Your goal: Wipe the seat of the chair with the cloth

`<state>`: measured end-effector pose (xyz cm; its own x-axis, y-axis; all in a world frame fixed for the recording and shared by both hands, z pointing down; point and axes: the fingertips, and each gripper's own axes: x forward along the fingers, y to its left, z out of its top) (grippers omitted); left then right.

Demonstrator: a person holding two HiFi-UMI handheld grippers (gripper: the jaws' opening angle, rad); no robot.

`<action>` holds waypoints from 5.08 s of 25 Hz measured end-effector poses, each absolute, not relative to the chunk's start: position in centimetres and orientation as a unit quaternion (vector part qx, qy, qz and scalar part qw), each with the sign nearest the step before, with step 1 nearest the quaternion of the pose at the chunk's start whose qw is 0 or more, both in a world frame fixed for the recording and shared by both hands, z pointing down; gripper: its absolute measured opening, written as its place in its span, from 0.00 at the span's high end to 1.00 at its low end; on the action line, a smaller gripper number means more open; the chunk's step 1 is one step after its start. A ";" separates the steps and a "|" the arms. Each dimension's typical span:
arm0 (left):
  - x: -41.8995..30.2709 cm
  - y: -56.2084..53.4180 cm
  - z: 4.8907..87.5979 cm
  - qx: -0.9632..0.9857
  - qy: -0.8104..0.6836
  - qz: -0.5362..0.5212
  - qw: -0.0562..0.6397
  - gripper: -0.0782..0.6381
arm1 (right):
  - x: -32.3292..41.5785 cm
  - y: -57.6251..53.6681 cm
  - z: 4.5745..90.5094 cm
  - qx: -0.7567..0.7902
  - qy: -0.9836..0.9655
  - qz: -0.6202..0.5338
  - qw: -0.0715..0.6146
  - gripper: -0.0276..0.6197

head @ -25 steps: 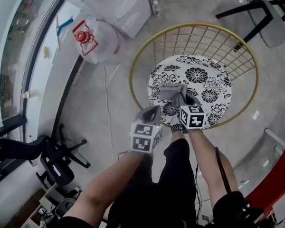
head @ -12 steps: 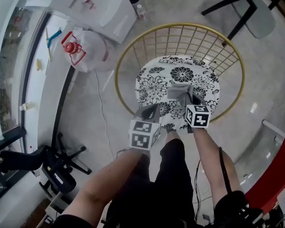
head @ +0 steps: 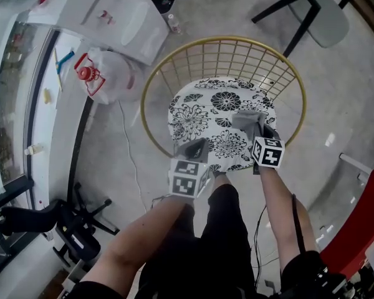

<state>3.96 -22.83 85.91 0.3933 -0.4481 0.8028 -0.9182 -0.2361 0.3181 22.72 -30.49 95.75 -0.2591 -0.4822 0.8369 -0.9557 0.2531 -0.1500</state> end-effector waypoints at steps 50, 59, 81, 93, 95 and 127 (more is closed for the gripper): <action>-18.7 -19.2 88.6 0.641 -0.588 0.246 0.428 0.88 | -13.3 -31.6 95.3 0.324 -0.851 0.313 0.270 0.92; -15.4 -21.6 90.3 0.655 -0.568 0.252 0.429 0.88 | -6.6 -34.7 98.4 0.369 -0.826 0.321 0.281 0.92; -0.1 -25.1 89.4 0.707 -0.508 0.269 0.412 0.88 | 17.3 -37.4 97.8 0.491 -0.756 0.315 0.296 0.92; 4.3 -22.8 83.4 0.728 -0.492 0.268 0.396 0.88 | 26.2 -33.7 91.4 0.542 -0.719 0.290 0.324 0.92; 5.0 -23.0 82.9 0.731 -0.489 0.268 0.393 0.88 | 27.5 -33.7 90.7 0.549 -0.714 0.287 0.326 0.92; -7.4 -3.7 39.7 0.854 -0.439 0.098 0.263 0.88 | 11.0 -8.6 42.0 0.557 -0.794 0.180 0.162 0.92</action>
<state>-7.41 -3.70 39.69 0.5958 -0.6979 0.3975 -0.8006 -0.4764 0.3635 10.97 -8.55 41.99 -0.3270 -0.8264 0.4584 -0.9434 0.3143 -0.1062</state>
